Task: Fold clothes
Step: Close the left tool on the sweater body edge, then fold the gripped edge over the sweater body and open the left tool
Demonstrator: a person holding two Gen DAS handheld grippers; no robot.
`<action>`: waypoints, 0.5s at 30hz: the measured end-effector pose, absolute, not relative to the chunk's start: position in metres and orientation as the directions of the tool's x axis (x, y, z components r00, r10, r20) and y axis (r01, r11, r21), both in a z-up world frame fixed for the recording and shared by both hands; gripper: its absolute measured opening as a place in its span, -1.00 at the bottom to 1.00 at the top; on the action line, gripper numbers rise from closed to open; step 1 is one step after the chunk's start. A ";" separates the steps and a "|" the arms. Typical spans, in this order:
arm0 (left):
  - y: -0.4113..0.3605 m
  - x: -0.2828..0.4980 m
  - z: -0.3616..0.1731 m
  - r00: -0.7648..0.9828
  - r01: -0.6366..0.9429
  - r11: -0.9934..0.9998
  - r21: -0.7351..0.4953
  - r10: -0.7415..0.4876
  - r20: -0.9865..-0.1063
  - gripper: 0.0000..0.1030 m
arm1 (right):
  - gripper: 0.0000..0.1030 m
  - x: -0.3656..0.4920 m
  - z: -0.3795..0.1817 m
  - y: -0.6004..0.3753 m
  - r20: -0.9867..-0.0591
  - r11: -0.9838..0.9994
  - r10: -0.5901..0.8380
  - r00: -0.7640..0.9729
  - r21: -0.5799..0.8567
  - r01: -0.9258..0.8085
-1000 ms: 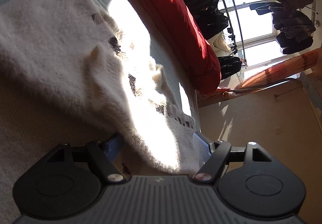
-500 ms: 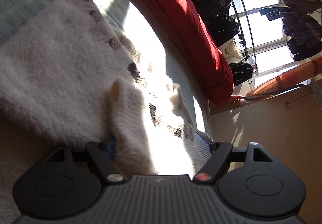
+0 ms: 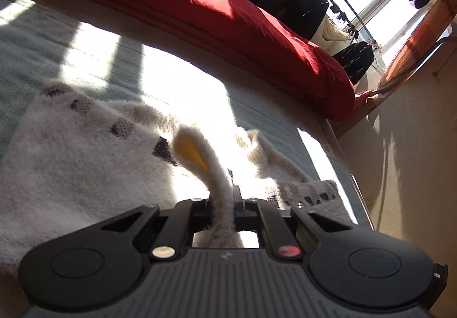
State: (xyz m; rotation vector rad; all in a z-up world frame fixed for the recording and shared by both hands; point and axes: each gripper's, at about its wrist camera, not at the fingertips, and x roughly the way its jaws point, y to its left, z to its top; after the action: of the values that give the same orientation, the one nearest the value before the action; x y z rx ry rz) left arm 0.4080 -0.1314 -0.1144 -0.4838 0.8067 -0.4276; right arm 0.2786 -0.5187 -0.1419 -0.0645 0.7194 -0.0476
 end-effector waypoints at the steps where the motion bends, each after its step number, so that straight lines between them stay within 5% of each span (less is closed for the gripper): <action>1: -0.131 0.411 -0.111 0.623 0.186 0.808 -0.559 -0.537 -0.570 -0.91 | 0.43 0.280 -0.142 -0.517 -0.658 0.996 -0.070 0.750 -0.086 0.018; 12: -0.110 0.421 -0.152 0.571 0.077 0.834 -0.546 -0.486 -0.662 -0.73 | 0.43 0.274 -0.142 -0.516 -0.676 0.996 -0.064 0.734 -0.088 0.006; 15: -0.104 0.411 -0.133 0.590 0.106 0.888 -0.448 -0.419 -0.690 -0.68 | 0.41 0.262 -0.130 -0.518 -0.685 0.995 -0.048 0.727 -0.098 -0.026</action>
State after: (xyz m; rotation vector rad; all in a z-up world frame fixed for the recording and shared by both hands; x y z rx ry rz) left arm 0.4106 -0.1043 -0.1328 -0.3822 0.8922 -0.3141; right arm 0.2623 -0.5178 -0.1296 -0.1029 0.7572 -0.0126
